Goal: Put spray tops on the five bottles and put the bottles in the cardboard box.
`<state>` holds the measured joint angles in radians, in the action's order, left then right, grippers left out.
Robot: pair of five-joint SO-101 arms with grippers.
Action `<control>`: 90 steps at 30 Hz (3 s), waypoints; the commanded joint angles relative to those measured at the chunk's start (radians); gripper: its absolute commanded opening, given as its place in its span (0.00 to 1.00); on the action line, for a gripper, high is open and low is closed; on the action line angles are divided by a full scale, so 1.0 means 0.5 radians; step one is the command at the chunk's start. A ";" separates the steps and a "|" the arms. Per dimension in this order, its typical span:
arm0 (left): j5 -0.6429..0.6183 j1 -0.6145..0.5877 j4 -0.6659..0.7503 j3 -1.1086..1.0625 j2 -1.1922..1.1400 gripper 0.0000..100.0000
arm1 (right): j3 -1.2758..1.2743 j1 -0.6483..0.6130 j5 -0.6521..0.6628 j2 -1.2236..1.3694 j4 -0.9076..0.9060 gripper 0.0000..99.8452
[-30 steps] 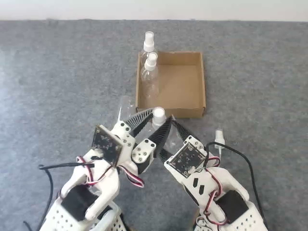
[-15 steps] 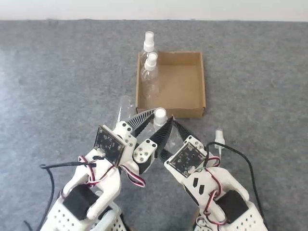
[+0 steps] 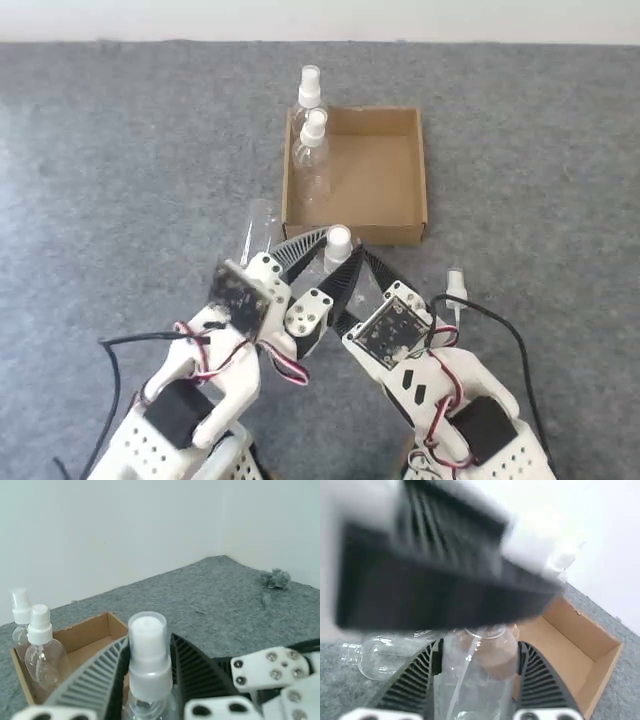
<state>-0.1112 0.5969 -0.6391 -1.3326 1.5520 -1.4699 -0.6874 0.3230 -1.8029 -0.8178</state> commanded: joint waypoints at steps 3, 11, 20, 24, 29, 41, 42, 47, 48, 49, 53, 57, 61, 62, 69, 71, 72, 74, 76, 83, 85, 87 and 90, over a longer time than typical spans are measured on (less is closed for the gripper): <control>0.098 0.009 0.126 -0.044 0.009 0.02 | 0.092 0.026 0.003 -0.029 0.060 0.04; 0.107 0.009 0.117 -0.044 0.009 0.02 | 0.144 0.121 -0.040 -0.029 0.044 0.04; 0.101 0.009 0.117 -0.048 0.009 0.02 | 0.169 0.238 -0.230 -0.029 0.044 0.04; 0.101 0.021 0.117 -0.048 0.009 0.02 | 0.163 0.235 -0.236 -0.029 0.041 0.04; 0.101 0.021 0.129 -0.069 0.009 0.02 | 0.157 0.235 -0.236 -0.029 0.038 0.04; 0.101 0.025 0.110 -0.078 0.009 0.02 | 0.095 0.115 -0.101 -0.029 0.041 0.01; 0.101 0.025 0.092 -0.078 0.009 0.02 | 0.095 0.115 -0.098 -0.029 0.041 0.01; 0.101 0.025 0.058 -0.078 0.009 0.02 | 0.095 0.112 -0.095 -0.029 0.041 0.01; 0.101 0.025 0.058 -0.078 0.009 0.02 | 0.095 0.112 -0.095 -0.029 0.038 0.01; 0.101 0.025 0.058 -0.078 0.009 0.02 | 0.095 0.112 -0.095 -0.029 0.038 0.01; 0.101 0.025 0.058 -0.075 0.009 0.02 | 0.098 0.118 -0.095 -0.029 0.011 0.01; 0.101 0.025 0.058 -0.075 0.009 0.02 | 0.104 0.118 -0.101 -0.029 -0.017 0.01; 0.101 0.025 0.018 -0.063 0.009 0.02 | 0.098 0.118 -0.101 -0.029 -0.017 0.01; 0.104 0.028 0.009 -0.063 0.012 0.02 | 0.098 0.118 -0.095 -0.029 -0.017 0.01; 0.114 0.123 0.000 -0.063 0.009 0.02 | 0.098 0.121 -0.095 -0.029 -0.017 0.01; 0.114 0.123 0.000 -0.063 0.009 0.02 | 0.098 0.121 -0.095 -0.029 -0.017 0.01; 0.114 0.123 -0.006 -0.063 0.009 0.02 | 0.095 0.121 -0.095 -0.029 -0.017 0.01; 0.114 0.123 -0.043 -0.051 0.012 0.02 | 0.095 0.121 -0.095 -0.029 -0.017 0.01; 0.114 0.123 -0.083 -0.020 0.009 0.02 | 0.095 0.121 -0.095 -0.029 -0.020 0.01; 0.114 0.123 -0.126 0.005 0.009 0.06 | 0.098 0.121 -0.095 -0.029 -0.087 0.01; 0.104 0.123 -0.129 -0.002 0.009 0.11 | 0.098 0.121 -0.095 -0.029 -0.087 0.01; 0.104 0.123 -0.169 0.005 0.009 0.15 | 0.098 0.121 -0.095 -0.029 -0.087 0.01; 0.110 0.117 -0.264 0.063 0.025 0.15 | 0.098 0.121 -0.095 -0.029 -0.087 0.01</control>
<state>-0.0621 0.6460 -0.7158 -1.3709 1.5612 -1.4668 -0.6183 0.2616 -1.7983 -0.8654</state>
